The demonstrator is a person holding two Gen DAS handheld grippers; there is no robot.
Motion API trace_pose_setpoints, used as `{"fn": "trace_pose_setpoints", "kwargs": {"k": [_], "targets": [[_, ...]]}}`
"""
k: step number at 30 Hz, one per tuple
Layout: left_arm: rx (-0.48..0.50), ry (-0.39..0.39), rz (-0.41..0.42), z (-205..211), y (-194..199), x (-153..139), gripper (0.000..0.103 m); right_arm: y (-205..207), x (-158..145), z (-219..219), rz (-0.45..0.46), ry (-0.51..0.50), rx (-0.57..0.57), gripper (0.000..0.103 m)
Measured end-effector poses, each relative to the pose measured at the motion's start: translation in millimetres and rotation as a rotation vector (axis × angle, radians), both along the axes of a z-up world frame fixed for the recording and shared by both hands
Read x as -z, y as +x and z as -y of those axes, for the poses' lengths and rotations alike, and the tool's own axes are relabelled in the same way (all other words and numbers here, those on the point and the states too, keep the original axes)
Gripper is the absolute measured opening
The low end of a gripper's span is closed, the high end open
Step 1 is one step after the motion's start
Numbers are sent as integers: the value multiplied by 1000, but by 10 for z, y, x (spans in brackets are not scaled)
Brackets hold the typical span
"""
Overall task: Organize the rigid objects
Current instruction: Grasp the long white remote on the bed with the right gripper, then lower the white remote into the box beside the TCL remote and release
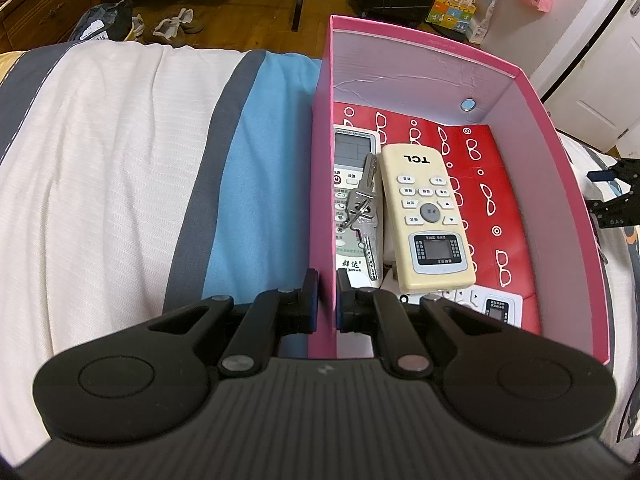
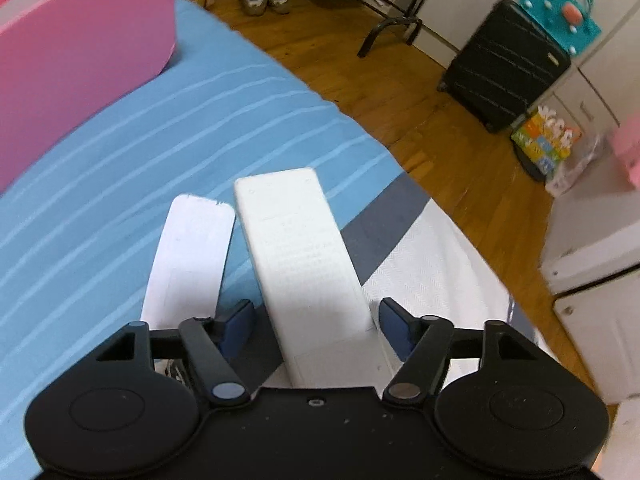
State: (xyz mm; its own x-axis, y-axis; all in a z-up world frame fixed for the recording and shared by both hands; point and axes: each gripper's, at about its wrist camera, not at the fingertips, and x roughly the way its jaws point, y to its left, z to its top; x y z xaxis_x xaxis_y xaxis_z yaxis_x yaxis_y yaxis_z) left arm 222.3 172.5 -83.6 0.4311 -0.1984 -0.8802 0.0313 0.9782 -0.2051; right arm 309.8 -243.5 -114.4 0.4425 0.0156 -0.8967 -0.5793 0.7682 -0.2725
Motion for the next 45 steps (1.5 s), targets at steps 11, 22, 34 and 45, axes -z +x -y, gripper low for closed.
{"fn": "trace_pose_setpoints", "kwargs": {"k": [11,22,34,45], "targets": [[-4,3,-2,1,1,-4,7,65,-166,133,-71,257,275,63],[-5,1,-4,1,-1,-4,7,17,-328,268,-95,426,416,26],[-6,17,5,30,-28,-4,6,257,-240,-9,-57,227,346,21],[12,39,11,47,-27,-21,5,-48,-819,-99,89,302,374,20]]}}
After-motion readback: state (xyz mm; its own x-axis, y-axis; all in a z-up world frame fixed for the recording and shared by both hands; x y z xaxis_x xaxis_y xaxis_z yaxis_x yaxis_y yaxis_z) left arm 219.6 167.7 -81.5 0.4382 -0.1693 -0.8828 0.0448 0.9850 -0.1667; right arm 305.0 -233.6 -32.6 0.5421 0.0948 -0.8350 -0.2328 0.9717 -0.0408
